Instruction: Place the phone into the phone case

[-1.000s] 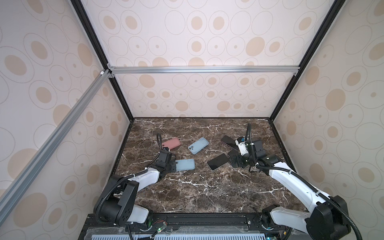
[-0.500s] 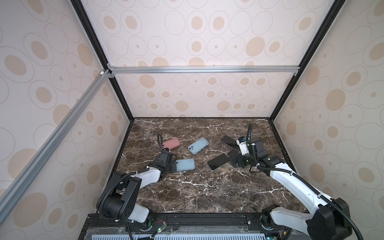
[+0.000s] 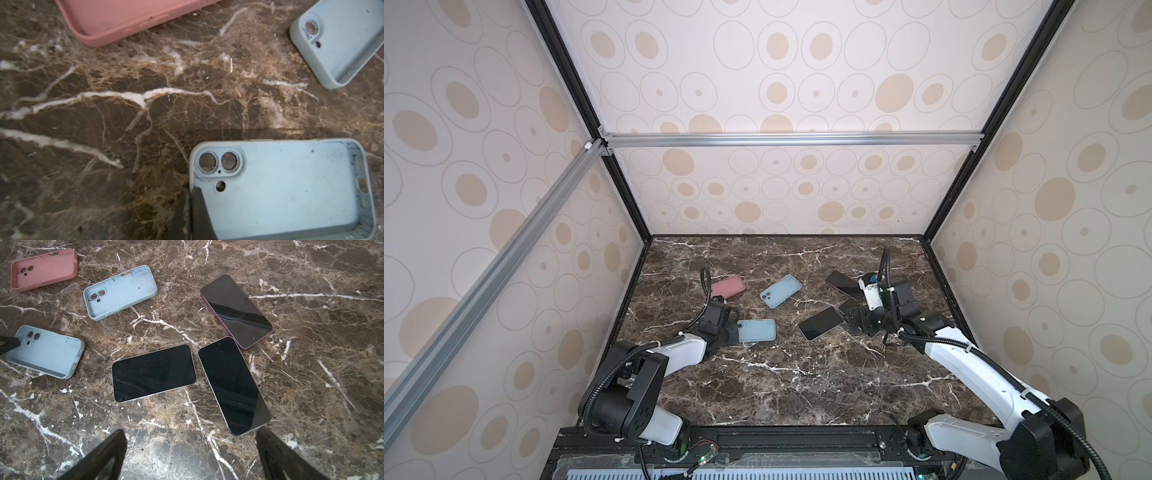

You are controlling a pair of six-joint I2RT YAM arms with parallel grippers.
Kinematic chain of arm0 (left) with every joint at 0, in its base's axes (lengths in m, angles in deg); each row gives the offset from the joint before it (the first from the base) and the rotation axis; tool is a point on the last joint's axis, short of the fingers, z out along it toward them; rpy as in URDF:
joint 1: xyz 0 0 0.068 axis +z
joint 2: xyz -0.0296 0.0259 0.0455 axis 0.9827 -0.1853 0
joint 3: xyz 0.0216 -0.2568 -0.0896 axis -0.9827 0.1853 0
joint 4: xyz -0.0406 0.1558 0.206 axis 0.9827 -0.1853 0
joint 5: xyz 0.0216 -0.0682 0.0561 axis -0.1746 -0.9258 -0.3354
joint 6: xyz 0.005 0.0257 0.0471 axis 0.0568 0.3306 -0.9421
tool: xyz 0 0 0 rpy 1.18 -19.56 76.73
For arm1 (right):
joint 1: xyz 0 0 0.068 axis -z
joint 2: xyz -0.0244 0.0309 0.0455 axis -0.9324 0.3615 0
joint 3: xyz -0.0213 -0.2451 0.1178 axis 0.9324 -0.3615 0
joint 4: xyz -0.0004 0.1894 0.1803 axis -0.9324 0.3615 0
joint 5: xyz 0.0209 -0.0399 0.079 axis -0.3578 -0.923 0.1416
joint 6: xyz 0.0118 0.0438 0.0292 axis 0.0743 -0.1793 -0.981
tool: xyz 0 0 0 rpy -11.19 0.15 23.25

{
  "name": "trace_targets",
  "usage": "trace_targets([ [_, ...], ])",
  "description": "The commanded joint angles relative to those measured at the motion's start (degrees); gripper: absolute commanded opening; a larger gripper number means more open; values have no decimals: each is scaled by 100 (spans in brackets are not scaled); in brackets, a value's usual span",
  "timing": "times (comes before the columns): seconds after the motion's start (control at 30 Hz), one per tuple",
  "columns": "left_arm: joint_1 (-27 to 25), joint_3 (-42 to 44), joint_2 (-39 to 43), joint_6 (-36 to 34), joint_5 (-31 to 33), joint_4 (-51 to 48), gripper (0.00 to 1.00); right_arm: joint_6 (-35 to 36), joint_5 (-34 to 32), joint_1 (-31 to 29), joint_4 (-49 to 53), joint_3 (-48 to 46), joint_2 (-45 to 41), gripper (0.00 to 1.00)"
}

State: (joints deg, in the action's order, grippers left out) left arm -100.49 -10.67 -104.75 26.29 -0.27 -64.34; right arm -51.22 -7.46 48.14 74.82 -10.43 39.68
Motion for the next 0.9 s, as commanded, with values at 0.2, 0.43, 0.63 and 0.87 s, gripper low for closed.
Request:
trace_targets([
  [0.2,-371,-226,-176,403,-310,-126,0,-53,-163,-43,60,-41,-155,100],
  [0.43,-762,-357,-224,685,-189,-144,0,-66,-238,-43,98,-37,-116,100],
  [0.63,-989,-411,-281,876,24,-145,0,-63,-253,-38,115,-9,-119,99],
  [0.87,-1182,-542,-402,988,143,-158,0,-67,-287,-43,152,22,-98,99],
])
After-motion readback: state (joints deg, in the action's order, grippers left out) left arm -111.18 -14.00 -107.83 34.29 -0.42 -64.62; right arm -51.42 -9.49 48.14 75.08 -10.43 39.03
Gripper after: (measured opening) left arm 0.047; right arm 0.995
